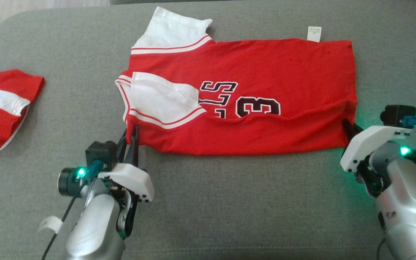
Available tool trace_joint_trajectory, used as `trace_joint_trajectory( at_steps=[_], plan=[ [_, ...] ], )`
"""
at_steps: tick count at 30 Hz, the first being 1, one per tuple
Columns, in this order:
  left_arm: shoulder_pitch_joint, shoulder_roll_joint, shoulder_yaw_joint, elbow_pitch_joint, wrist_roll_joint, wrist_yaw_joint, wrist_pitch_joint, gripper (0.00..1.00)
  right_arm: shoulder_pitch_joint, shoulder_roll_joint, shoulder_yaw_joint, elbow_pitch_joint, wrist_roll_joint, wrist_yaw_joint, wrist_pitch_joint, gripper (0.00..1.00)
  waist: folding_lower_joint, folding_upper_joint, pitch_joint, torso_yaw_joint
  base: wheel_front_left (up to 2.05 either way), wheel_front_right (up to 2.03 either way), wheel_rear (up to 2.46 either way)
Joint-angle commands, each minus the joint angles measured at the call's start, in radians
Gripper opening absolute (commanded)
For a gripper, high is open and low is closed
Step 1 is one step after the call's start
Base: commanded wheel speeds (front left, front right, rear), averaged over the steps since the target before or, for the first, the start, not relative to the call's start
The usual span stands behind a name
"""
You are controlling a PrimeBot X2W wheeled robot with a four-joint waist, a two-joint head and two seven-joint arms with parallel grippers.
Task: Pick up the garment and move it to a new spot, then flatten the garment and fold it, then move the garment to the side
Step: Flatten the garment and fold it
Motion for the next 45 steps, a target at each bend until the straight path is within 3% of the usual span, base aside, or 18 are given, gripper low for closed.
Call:
trace_joint_trajectory(
  at_steps=[1, 11, 18, 26, 32, 33, 34, 35, 36, 45],
  plan=[
    [-0.047, 0.013, 0.033, -0.024, 0.006, 0.002, -0.011, 0.0, -0.011, -0.017, 0.031, -0.015, 0.014, -0.001, 0.004, 0.0, 0.0, 0.0, -0.006, 0.0, 0.0, 0.0, 0.0],
    [-0.016, 0.045, 0.047, 0.014, -0.016, 0.006, -0.003, 0.0, 0.045, -0.108, 0.166, -0.057, 0.145, -0.001, 0.073, 0.0, 0.0, 0.0, -0.084, -0.019, 0.0, 0.0, 0.0],
    [0.077, 0.091, 0.036, -0.024, -0.027, -0.011, 0.034, 0.0, 0.165, -0.201, 0.258, -0.202, 0.282, -0.001, 0.206, 0.0, 0.0, 0.0, -0.168, -0.033, 0.0, 0.0, 0.0],
    [0.193, 0.133, 0.003, -0.136, -0.03, -0.029, 0.124, 0.0, 0.289, -0.281, 0.248, -0.341, 0.348, -0.001, 0.312, 0.0, 0.0, 0.0, -0.217, -0.045, 0.0, 0.0, 0.0],
    [0.252, 0.142, -0.005, -0.221, -0.043, -0.022, 0.169, 0.0, 0.351, -0.28, 0.196, -0.406, 0.351, -0.001, 0.333, 0.01, 0.0, 0.0, -0.218, -0.045, 0.0, 0.0, 0.0],
    [0.256, 0.14, -0.006, -0.228, -0.045, -0.019, 0.172, 0.14, 0.357, -0.273, 0.185, -0.411, 0.347, -0.001, 0.328, 0.62, 0.0, 0.0, -0.218, -0.045, 0.0, 0.0, 0.0],
    [0.26, 0.136, -0.004, -0.233, -0.05, -0.015, 0.173, 0.48, 0.363, -0.264, 0.174, -0.415, 0.345, -0.001, 0.328, 1.0, 0.0, 0.0, -0.218, -0.045, 0.0, 0.0, 0.0],
    [0.262, 0.134, -0.003, -0.238, -0.053, -0.012, 0.173, 0.95, 0.367, -0.255, 0.163, -0.423, 0.342, -0.001, 0.322, 1.0, 0.0, 0.0, -0.217, -0.044, 0.0, 0.0, 0.0],
    [0.263, 0.133, -0.003, -0.241, -0.053, -0.009, 0.172, 1.0, 0.37, -0.247, 0.151, -0.432, 0.339, -0.001, 0.314, 1.0, 0.0, 0.0, -0.217, -0.045, 0.0, 0.0, 0.0],
    [0.25, 0.113, 0.025, -0.283, -0.075, 0.024, 0.113, 1.0, 0.384, -0.198, 0.049, -0.528, 0.279, -0.001, 0.193, 1.0, 0.0, 0.0, -0.211, -0.043, 0.0, 0.0, 0.0]
  ],
)
